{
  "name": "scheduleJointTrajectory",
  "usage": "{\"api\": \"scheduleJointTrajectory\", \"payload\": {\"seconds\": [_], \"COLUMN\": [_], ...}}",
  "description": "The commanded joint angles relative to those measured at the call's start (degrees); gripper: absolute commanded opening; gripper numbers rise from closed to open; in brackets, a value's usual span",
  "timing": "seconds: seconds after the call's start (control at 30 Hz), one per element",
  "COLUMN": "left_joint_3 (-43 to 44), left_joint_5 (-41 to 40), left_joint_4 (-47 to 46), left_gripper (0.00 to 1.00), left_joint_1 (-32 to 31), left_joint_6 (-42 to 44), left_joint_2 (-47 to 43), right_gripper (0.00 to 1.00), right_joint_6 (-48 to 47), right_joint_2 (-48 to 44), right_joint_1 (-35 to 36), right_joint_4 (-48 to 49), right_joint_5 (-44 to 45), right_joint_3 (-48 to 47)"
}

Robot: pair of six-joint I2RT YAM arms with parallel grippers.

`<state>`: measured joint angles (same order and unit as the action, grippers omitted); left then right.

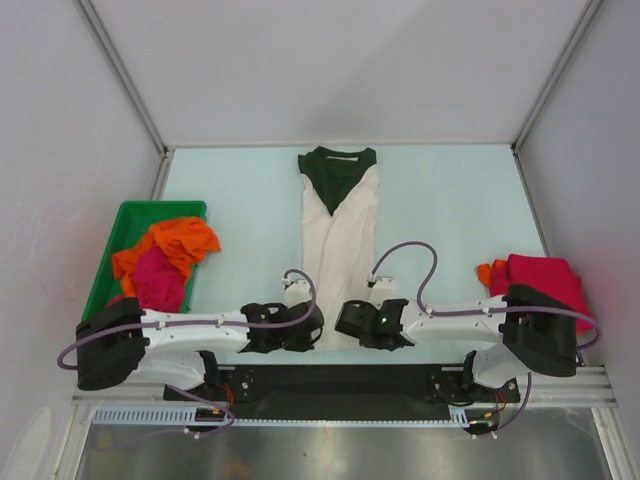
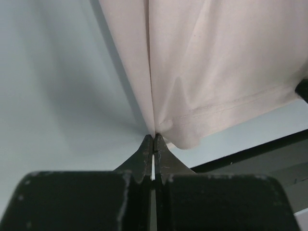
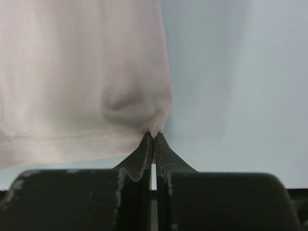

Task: Fold and stack the t-shirts
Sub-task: Grab the bottom of the folded rectangular tshirt with both arms, then fold the folded rectangular tshirt in 1/3 of the way

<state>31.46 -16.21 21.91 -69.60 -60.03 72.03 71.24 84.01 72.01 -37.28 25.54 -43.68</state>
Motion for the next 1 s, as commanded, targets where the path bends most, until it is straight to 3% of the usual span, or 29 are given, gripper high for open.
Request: {"api": "scheduleJointTrajectory", "payload": {"seconds": [0.0, 0.27, 0.57, 0.67, 0.97], "left_joint_3": [1.40, 5.09, 13.09, 15.98, 22.66], "left_joint_5": [-2.33, -6.02, -12.09, -13.93, -13.06], "left_joint_4": [12.18, 21.24, 24.14, 24.14, 17.12], "left_gripper": [0.00, 0.00, 0.00, 0.00, 0.00], "left_joint_1": [-1.59, -1.50, -1.50, -0.71, 10.62], "left_joint_6": [-0.70, -1.32, 1.14, 2.90, 11.59], "left_joint_2": [-4.96, -14.71, -13.23, -11.74, -4.28], "right_gripper": [0.00, 0.00, 0.00, 0.00, 0.00], "right_joint_6": [3.46, 3.90, -0.40, -4.00, -20.06], "right_joint_2": [0.37, -4.02, -4.38, -4.64, -2.98], "right_joint_1": [3.14, 3.23, -0.28, -3.79, -20.47], "right_joint_4": [-8.07, -13.61, -15.02, -14.58, -6.15], "right_joint_5": [1.08, 4.95, 8.38, 9.35, 7.16], "right_joint_3": [-2.19, -6.32, -11.86, -14.06, -19.51]}}
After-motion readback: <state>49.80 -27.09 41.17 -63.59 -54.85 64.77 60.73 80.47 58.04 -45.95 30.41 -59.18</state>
